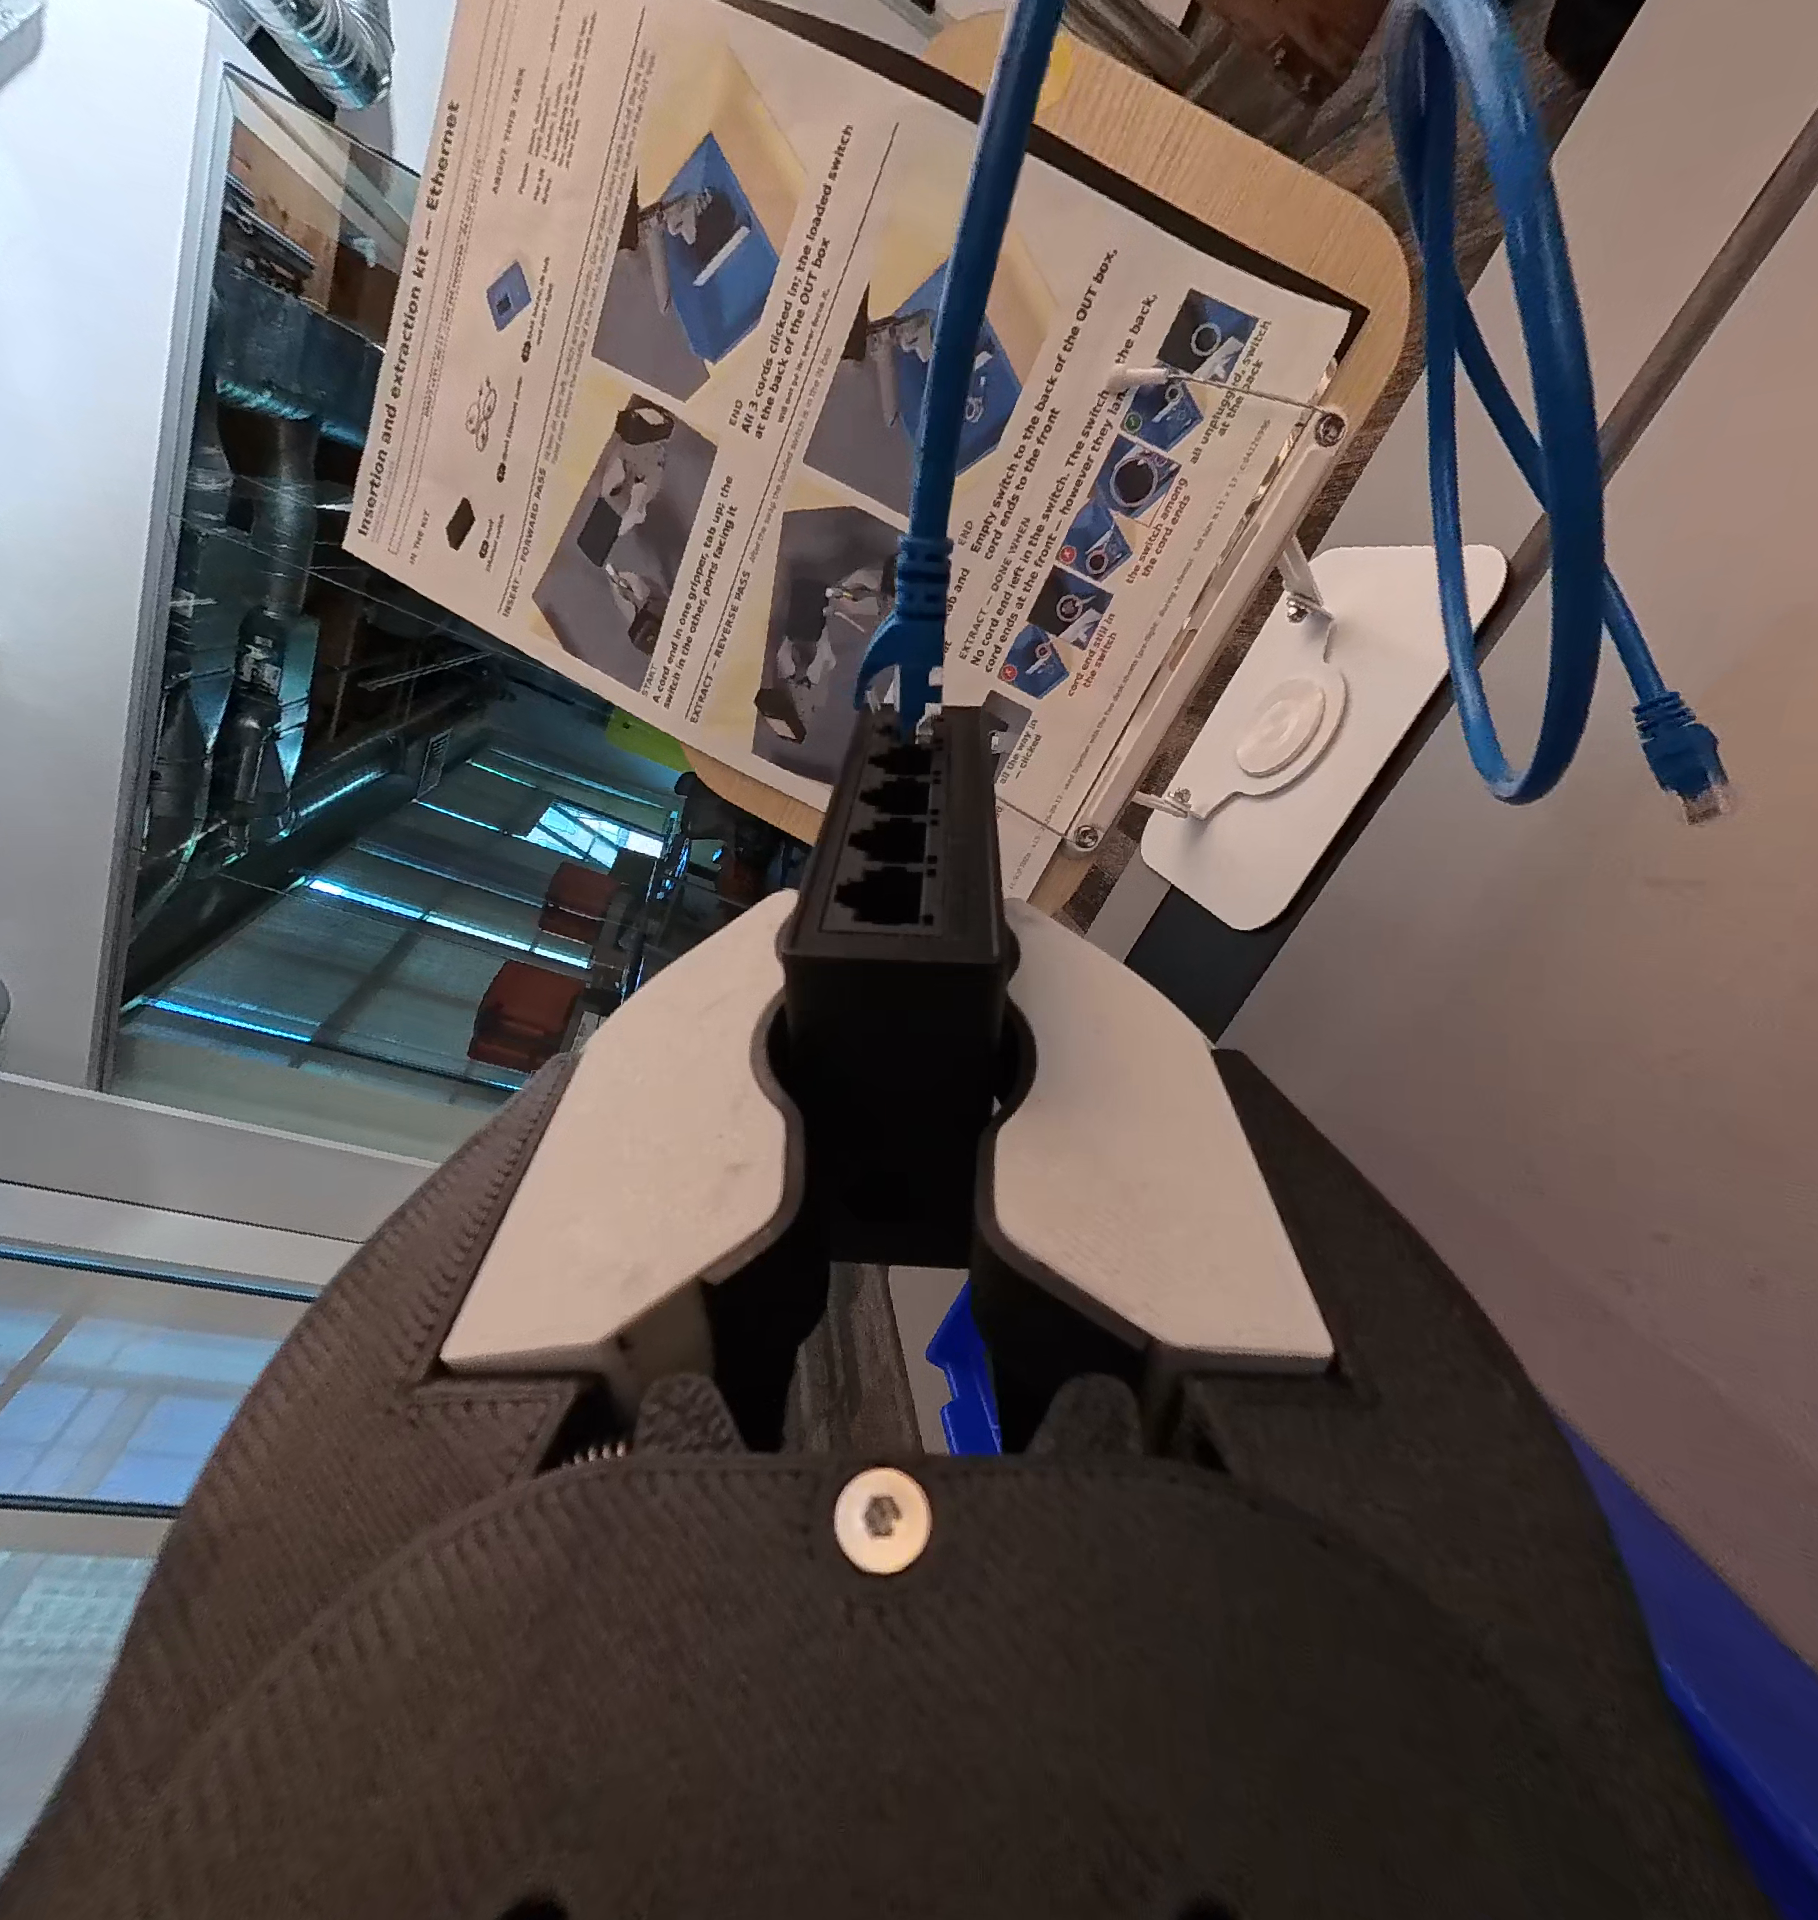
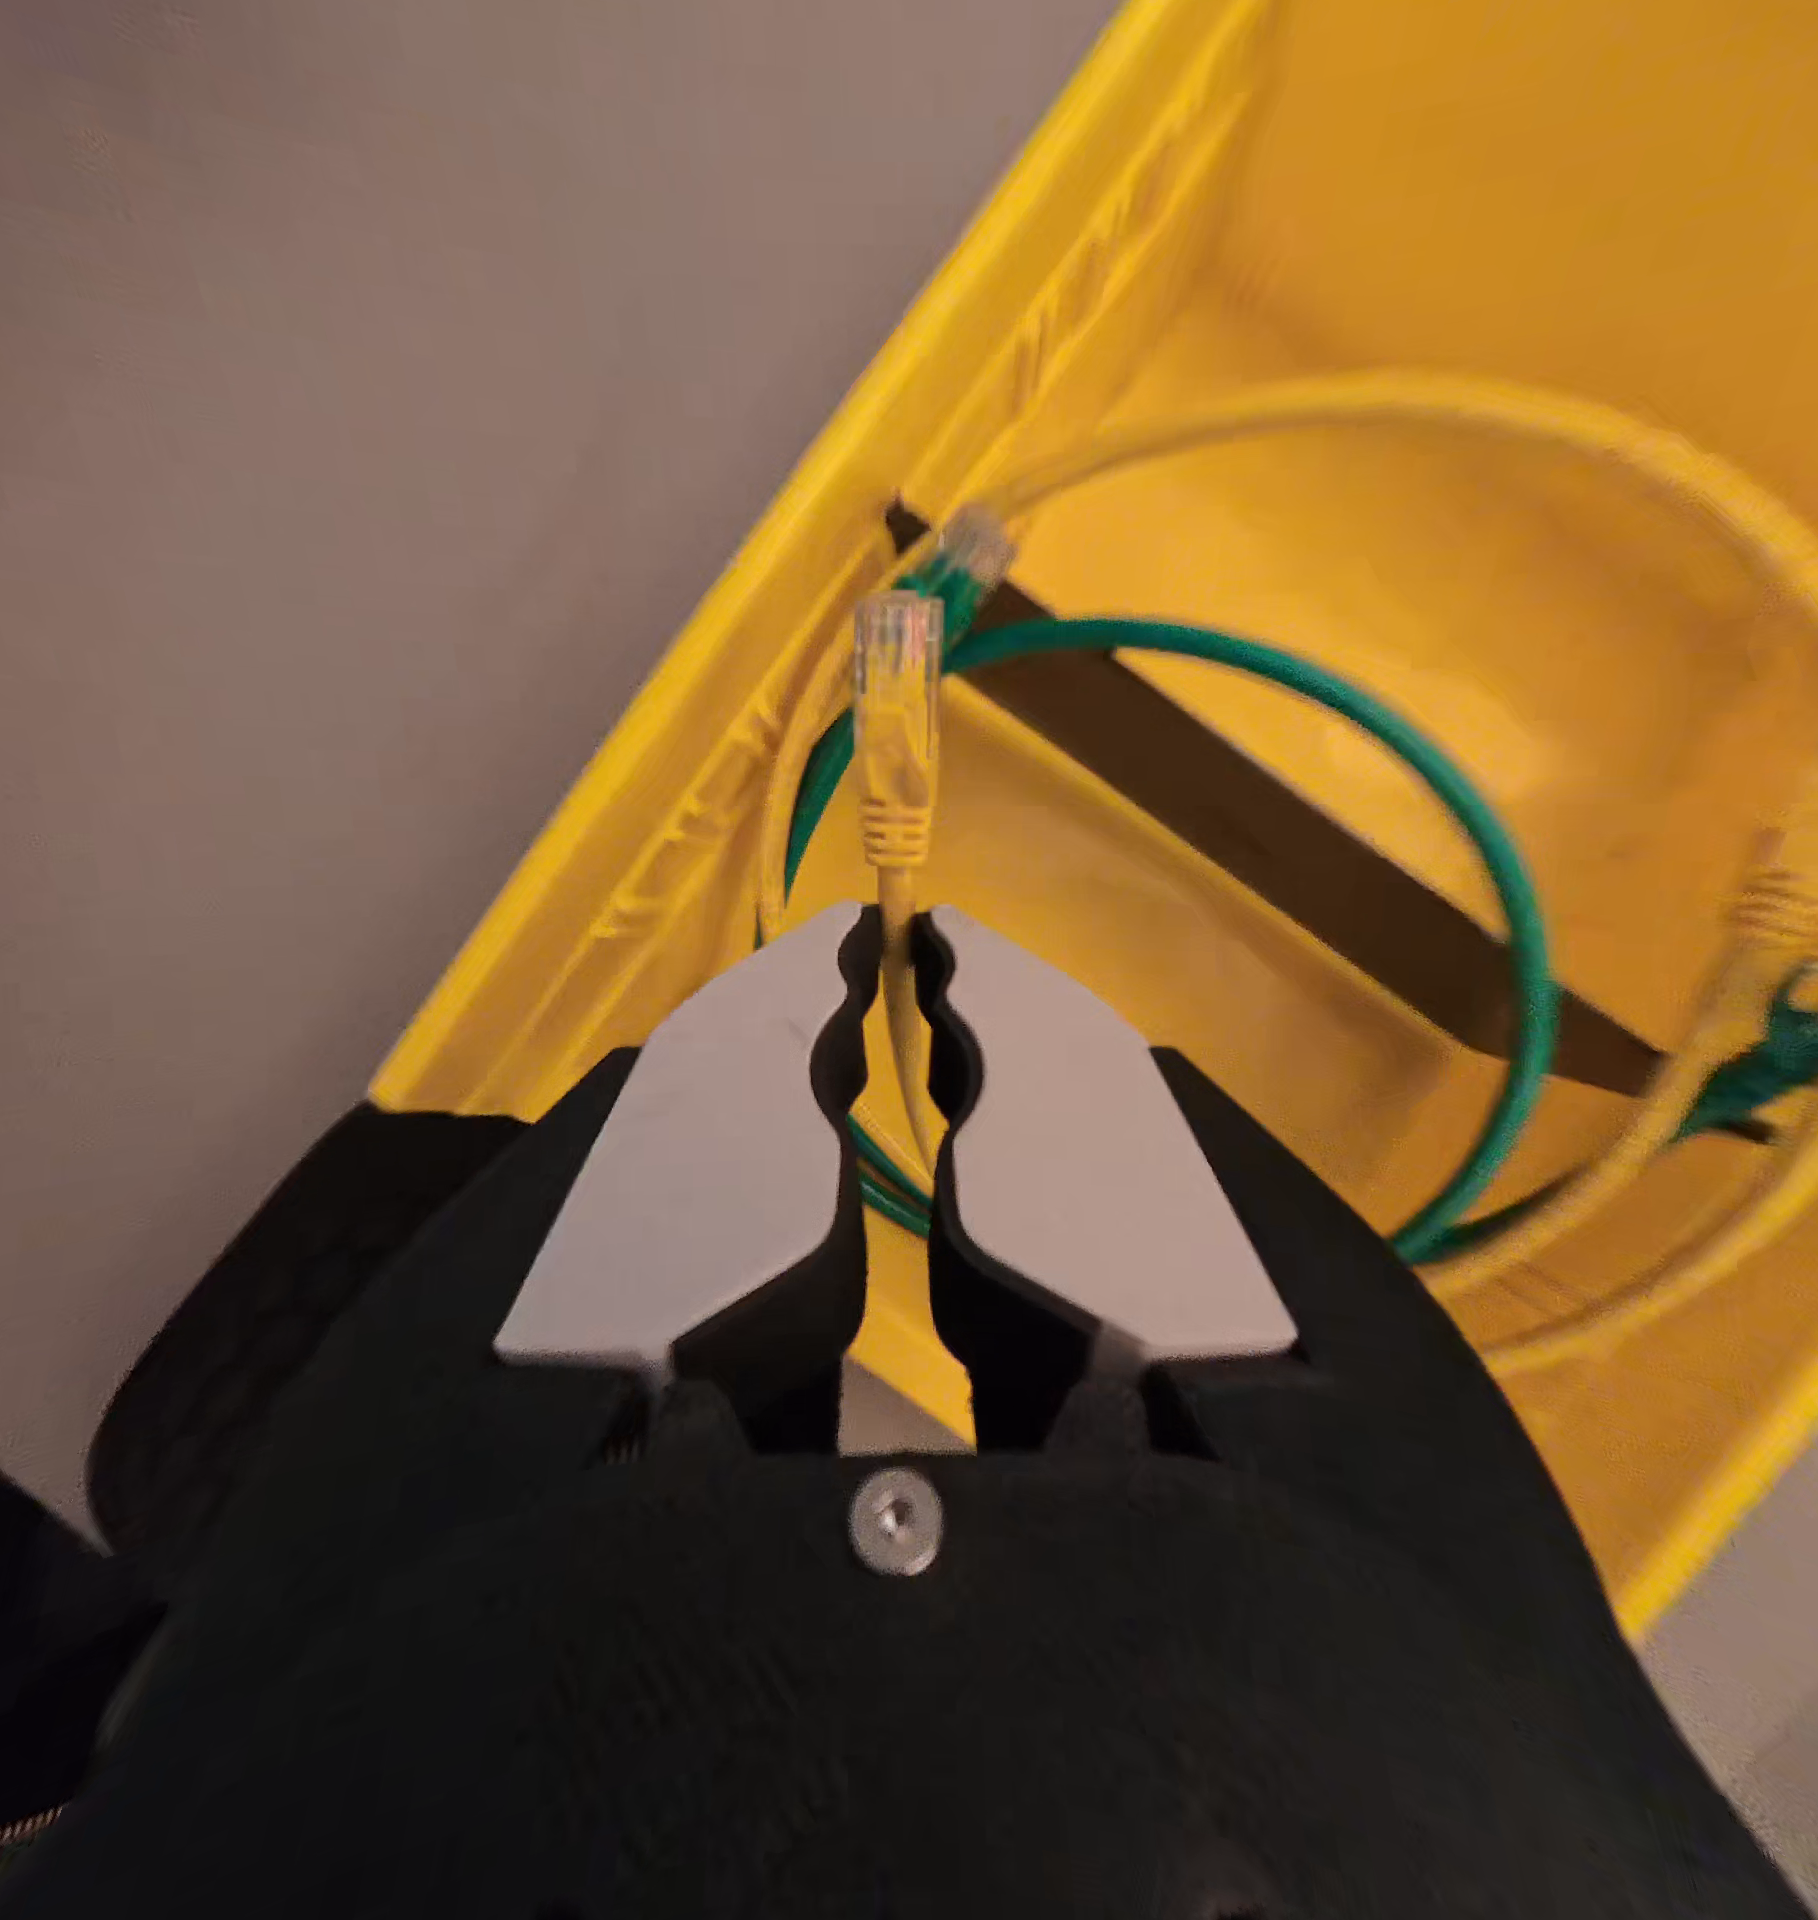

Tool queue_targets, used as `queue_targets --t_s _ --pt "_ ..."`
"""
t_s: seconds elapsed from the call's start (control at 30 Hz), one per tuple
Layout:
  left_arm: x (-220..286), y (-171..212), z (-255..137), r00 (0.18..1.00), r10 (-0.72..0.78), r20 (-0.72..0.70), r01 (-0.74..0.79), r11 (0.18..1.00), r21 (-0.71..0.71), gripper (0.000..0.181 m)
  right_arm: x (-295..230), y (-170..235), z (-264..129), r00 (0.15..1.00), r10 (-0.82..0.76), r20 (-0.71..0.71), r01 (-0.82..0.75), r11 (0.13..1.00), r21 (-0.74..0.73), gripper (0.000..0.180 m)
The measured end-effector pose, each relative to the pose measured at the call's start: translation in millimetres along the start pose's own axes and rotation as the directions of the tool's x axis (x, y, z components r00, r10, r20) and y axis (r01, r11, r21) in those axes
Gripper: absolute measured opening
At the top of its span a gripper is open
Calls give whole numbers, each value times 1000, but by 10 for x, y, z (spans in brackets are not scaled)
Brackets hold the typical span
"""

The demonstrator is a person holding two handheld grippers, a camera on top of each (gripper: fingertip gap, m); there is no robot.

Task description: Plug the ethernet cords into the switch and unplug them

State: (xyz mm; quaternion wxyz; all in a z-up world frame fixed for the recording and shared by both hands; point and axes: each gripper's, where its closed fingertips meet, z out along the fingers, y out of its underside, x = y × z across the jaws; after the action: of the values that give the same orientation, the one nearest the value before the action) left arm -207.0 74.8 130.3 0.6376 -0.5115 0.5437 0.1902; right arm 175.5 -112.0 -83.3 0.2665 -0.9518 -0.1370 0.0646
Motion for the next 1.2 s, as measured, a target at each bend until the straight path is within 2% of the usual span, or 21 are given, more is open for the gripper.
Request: queue_targets --t_s 0.13,0.27,0.4,0.5,0.57,0.67,0.73,0.77,0.83,0.87,0.9,0.97,1.03,1.13,1.2 --pt "10 -17 -10 1000 1 -4 -1 1000 8 28 -105 178 281 999 -26 20 28 997 -70 9" --pt "0 -30 -28 1000 -5 -4 5 1000 19 28 -178 92 143 999 -37 33 38 999 -2 28" --pt "0 -66 -34 1000 -9 1 9 999 37 28 -172 -102 -284 996 -92 0 91 989 119 32" --pt "45 -180 -29 1000 2 8 -2 996 85 28 -197 -495 -846 967 -179 -180 227 925 305 32" --pt "97 -300 -28 1000 13 15 -15 990 143 28 -363 -833 -1258 915 -237 -325 367 824 431 34" --pt "227 -500 -52 997 65 27 -70 965 252 28 -840 -1300 -1715 811 -309 -496 567 622 540 44" --pt "334 -628 -99 990 128 53 -138 937 321 28 -1363 -1576 -1856 702 -401 -588 711 433 554 44" --pt "383 -689 -127 985 156 69 -170 922 347 28 -1648 -1691 -1874 617 -448 -647 787 325 525 43" --pt "481 -803 -185 977 195 87 -213 896 390 28 -2155 -1871 -1807 358 -513 -780 929 114 351 38" --pt "529 -849 -210 974 208 86 -225 886 405 28 -2372 -1954 -1749 230 -524 -820 966 24 256 33" --pt "565 -892 -235 972 218 92 -236 877 419 28 -2566 -2030 -1666 142 -546 -826 980 -43 196 31" --pt "606 -940 -262 968 231 101 -252 868 428 28 -2790 -2160 -1447 65 -628 -776 985 -85 151 30" --pt "610 -954 -275 968 231 103 -253 869 425 28 -2812 -2268 -1260 35 -680 -733 990 -79 120 30" --pt "574 -966 -306 969 219 112 -246 868 432 28 -2708 -2368 -1091 -52 -673 -738 997 -76 -1 31" --pt "553 -978 -336 970 213 115 -242 865 440 28 -2622 -2424 -1057 -80 -646 -759 997 -50 -63 31"
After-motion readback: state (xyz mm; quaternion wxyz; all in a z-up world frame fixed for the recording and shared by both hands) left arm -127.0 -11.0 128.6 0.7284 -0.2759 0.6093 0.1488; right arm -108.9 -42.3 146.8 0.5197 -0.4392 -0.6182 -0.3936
